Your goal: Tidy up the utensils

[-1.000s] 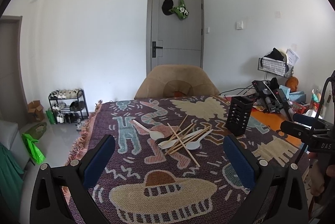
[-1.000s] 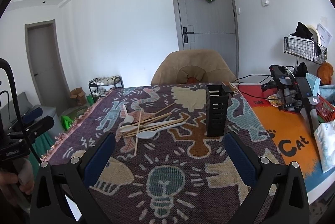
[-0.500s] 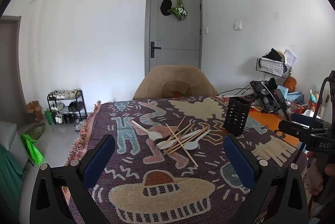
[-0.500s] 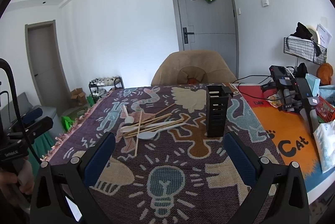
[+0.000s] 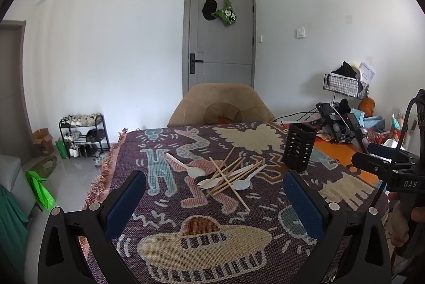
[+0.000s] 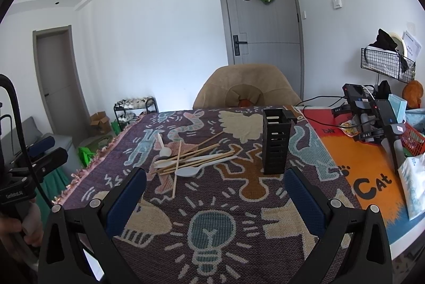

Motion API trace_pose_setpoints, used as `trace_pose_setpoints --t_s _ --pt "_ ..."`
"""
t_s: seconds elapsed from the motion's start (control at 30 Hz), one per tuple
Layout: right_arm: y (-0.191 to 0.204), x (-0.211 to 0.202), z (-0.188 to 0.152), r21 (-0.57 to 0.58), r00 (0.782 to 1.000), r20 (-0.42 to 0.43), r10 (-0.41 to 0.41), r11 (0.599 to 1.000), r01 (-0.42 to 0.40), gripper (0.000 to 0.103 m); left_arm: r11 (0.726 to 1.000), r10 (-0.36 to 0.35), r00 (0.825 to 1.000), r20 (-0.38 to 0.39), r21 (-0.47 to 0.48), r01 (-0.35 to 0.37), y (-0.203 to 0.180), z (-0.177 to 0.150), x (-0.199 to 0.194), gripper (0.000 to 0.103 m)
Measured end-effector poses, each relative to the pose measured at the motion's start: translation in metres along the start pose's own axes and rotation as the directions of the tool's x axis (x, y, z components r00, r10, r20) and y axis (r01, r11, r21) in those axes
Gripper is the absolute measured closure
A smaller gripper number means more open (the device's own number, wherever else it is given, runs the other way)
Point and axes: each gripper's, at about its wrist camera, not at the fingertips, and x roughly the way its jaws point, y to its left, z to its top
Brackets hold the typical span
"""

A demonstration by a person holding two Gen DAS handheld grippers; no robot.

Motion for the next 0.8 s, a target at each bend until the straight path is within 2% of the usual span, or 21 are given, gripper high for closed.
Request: trace_pose_setpoints --t_s 0.33,0.7,0.73,0.8 --pt "0.002 0.003 -0.001 0.001 1.0 -0.007 0.009 1.0 -0.009 0.0 1.0 -0.004 1.0 -0.008 -0.014 0.004 0.004 -0.001 0.003 0.0" --pt "-0.006 0.027 -0.004 0.009 0.999 -0.041 0.019 1.0 -0.018 0.0 0.999 -0.004 0.999 -0.047 -0.046 0.002 0.018 -0.01 0.03 0.001" --pt "-0.006 0.031 -0.005 0.008 0.999 -0.049 0.02 1.0 -0.02 0.0 0.999 -0.003 0.998 -0.057 -0.045 0.001 0.019 -0.011 0.034 0.001" --pt "-0.007 0.038 -0.006 0.005 0.998 -0.06 0.028 1.0 -0.028 0.004 0.999 -0.001 0.996 -0.085 -0.038 -0.002 0.021 -0.015 0.045 0.01"
